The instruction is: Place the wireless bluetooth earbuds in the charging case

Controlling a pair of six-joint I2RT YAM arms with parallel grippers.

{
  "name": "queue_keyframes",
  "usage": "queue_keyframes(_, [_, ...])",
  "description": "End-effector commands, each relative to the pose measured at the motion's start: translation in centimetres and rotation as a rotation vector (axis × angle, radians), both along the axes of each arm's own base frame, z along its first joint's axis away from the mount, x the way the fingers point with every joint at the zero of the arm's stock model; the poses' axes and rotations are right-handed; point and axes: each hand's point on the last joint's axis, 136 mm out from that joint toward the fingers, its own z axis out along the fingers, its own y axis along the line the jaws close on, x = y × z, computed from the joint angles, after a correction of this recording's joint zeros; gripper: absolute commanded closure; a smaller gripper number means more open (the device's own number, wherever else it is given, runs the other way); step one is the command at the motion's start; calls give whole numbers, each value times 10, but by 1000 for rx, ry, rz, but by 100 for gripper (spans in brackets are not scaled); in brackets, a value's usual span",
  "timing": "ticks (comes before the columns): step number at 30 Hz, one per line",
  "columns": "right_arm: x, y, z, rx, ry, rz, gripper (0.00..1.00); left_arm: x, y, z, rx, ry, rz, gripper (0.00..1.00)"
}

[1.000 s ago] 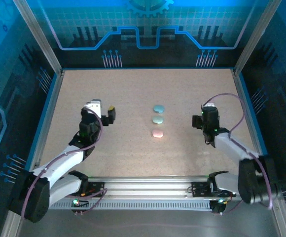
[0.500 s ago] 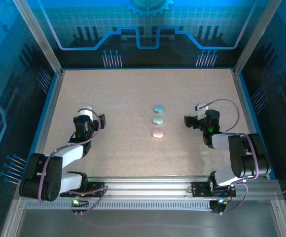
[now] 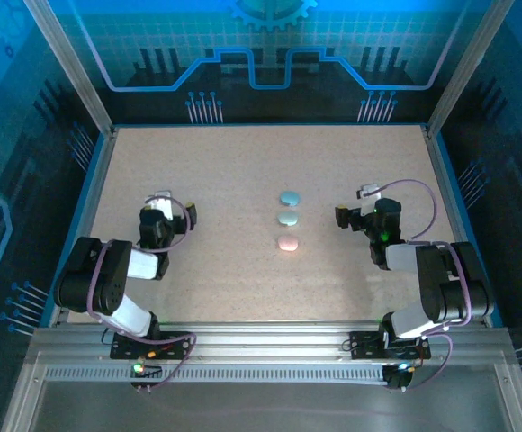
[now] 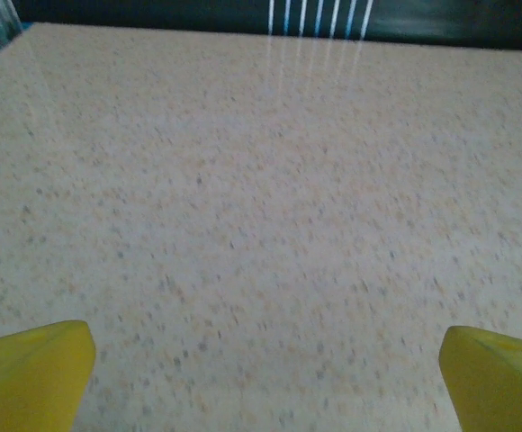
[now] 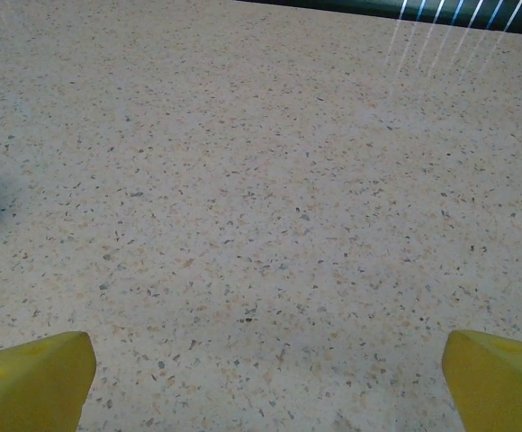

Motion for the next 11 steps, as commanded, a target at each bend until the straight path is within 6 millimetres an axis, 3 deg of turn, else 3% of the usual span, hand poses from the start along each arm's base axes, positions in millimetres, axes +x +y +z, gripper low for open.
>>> queue_keyframes(1, [8, 0, 13, -1, -51, -1, 0, 8, 9, 14, -1, -33, 56, 1])
queue_keyframes(11, [8, 0, 13, 3, -50, 2, 0, 8, 8, 13, 2, -28, 46, 1])
